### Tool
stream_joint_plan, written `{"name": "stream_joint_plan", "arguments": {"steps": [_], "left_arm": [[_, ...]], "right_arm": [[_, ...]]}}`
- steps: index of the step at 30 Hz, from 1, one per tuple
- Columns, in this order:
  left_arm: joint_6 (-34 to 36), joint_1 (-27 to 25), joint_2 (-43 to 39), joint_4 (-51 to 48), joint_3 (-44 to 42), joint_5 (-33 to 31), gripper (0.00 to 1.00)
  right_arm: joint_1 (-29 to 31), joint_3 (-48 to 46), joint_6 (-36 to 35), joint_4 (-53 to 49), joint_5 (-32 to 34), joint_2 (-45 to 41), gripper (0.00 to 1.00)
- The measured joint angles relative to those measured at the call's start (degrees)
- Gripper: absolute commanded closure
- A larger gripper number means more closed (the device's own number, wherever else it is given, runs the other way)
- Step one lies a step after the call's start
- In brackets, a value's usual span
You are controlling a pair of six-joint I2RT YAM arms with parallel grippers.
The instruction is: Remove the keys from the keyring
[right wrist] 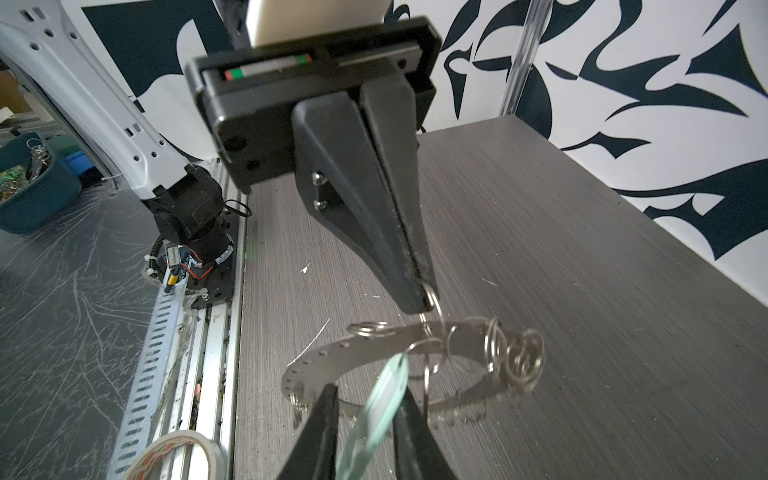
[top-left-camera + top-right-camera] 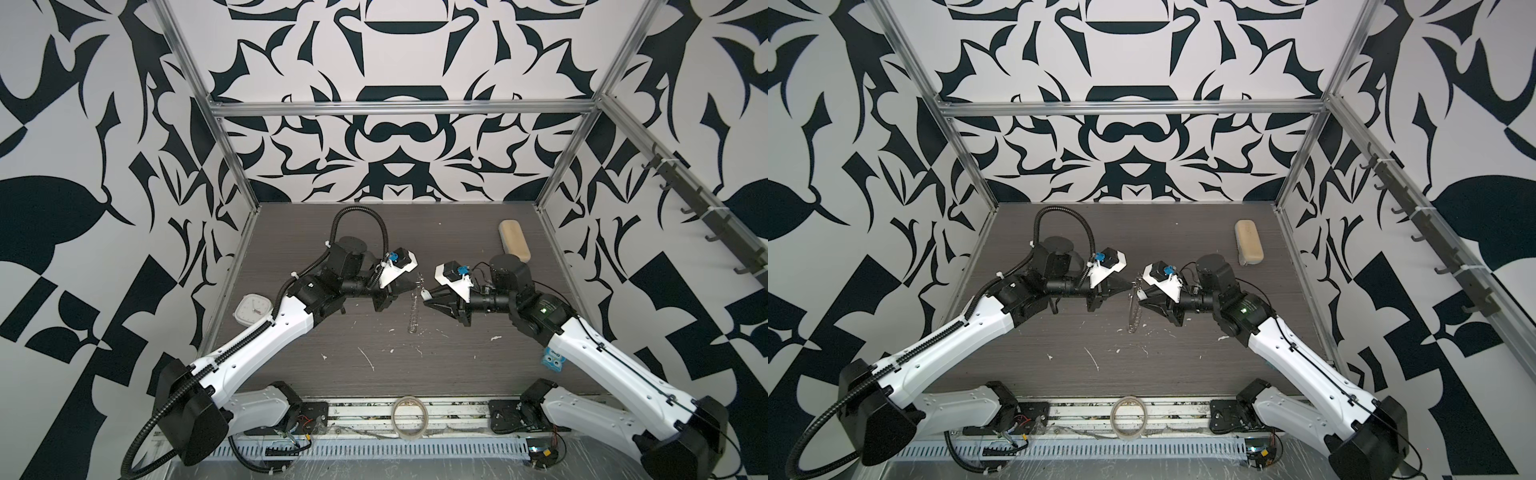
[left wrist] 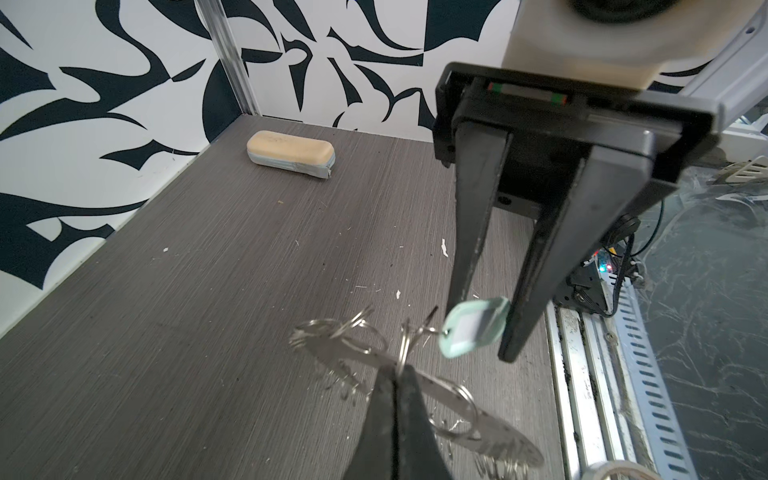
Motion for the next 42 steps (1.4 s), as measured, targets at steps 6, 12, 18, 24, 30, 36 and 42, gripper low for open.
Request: {"name": "stream_joint_plan", "arguments": {"steps": [6, 12, 18, 24, 30, 36, 42], "left_arm": [[0.04, 0.00, -0.11, -0.02, 0.00, -0.31, 1.00], [0.50, 0.00, -0.15, -0.28, 0.00, -0.37, 1.00], [0.66, 0.00, -0.22, -0.96, 0.63, -0.39, 1.00], [0.81, 0.11, -0.59, -1.16, 1.07, -0.20, 1.00], [0.66, 0.66, -0.59, -1.38, 1.16, 0.15, 1.00], [0.57, 0.66, -0.59, -1.38, 1.18, 0.17, 1.00], [0.17, 0.66, -0.59, -1.60, 1.53, 0.17, 1.00]], "right_arm": [[0.00, -0.79, 0.24, 0.76, 0.04, -0.22, 0.65], [-0.20, -0.92, -0.98, 0.70, 1.57, -2.58, 0.65], [-1.16, -1.05, -1.92, 1.36, 2.25, -3.19, 0.67], [-1.49, -3.67, -2.14, 5.60, 3.26, -2.58, 0.64], [-1.49, -7.19, -1.55, 13.46, 5.03, -1.73, 0.64], [-0.33, -9.44, -1.46, 19.67, 8.68, -1.51, 0.64], [2.95, -10.05, -2.03, 23.85, 12.22, 0.22, 0.64]]}}
